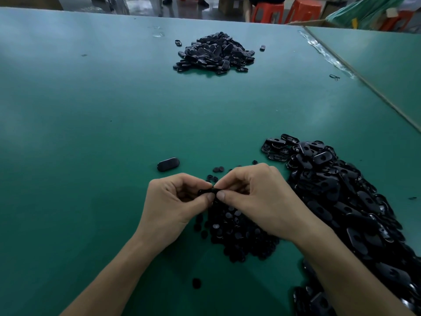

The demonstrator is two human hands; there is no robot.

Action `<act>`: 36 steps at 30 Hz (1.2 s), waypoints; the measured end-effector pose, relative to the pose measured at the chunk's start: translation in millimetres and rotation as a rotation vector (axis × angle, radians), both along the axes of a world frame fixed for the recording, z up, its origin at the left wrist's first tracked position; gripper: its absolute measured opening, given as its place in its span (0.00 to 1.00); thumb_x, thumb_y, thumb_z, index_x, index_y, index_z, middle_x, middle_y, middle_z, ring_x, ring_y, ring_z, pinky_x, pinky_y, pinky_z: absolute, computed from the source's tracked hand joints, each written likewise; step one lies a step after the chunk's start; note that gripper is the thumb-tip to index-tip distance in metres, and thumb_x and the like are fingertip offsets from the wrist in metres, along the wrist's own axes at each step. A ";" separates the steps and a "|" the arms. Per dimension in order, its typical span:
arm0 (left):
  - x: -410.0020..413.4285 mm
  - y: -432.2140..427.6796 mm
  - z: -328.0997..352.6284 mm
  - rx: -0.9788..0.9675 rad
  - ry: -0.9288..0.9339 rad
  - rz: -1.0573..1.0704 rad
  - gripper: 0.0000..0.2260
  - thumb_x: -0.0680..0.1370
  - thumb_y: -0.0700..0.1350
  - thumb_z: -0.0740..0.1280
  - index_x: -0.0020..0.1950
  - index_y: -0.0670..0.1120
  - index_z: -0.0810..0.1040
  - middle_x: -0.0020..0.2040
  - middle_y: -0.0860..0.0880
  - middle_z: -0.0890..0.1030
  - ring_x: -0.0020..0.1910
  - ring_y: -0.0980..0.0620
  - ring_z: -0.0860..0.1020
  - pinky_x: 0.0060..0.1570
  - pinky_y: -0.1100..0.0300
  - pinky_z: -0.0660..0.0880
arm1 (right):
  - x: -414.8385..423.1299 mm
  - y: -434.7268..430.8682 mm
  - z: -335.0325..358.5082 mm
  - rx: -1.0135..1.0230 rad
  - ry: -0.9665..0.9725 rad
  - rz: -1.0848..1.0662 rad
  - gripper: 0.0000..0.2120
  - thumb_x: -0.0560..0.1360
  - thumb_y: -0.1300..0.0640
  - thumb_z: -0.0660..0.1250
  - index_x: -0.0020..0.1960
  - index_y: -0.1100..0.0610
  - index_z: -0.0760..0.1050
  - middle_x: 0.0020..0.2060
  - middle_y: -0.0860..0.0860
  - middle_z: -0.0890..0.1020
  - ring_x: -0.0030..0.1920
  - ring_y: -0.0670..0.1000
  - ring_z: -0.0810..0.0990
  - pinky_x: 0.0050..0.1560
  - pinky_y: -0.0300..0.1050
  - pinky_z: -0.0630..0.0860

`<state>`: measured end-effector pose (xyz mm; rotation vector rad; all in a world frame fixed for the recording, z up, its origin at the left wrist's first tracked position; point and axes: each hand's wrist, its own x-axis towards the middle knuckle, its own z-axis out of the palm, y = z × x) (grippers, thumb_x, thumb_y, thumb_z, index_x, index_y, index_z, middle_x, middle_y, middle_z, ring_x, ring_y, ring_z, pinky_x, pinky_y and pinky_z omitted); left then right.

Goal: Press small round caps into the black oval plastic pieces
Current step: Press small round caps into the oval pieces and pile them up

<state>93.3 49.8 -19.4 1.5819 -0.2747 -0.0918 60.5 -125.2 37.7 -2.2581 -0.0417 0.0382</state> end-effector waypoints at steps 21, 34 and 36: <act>29.6 31.6 -8.6 0.798 -0.256 0.474 0.09 0.75 0.52 0.74 0.55 0.55 0.84 0.45 0.58 0.75 0.43 0.54 0.73 0.34 0.58 0.67 | 34.0 -105.5 -18.0 -0.631 0.062 -0.622 0.10 0.79 0.57 0.66 0.59 0.56 0.81 0.54 0.60 0.82 0.59 0.64 0.76 0.63 0.55 0.74; 18.9 19.8 -7.7 0.522 -0.412 0.379 0.06 0.77 0.49 0.73 0.41 0.52 0.78 0.31 0.56 0.73 0.29 0.55 0.72 0.30 0.57 0.73 | 32.2 -98.9 -14.7 -0.380 -0.068 -0.627 0.09 0.75 0.58 0.74 0.54 0.57 0.83 0.42 0.50 0.82 0.49 0.52 0.82 0.57 0.41 0.76; 12.2 12.0 -4.2 0.406 -0.422 0.315 0.05 0.76 0.51 0.71 0.42 0.52 0.80 0.30 0.57 0.74 0.29 0.57 0.73 0.29 0.69 0.69 | 26.9 -86.5 -8.7 -0.281 -0.143 -0.539 0.06 0.75 0.57 0.75 0.51 0.54 0.84 0.36 0.41 0.80 0.40 0.38 0.81 0.45 0.22 0.70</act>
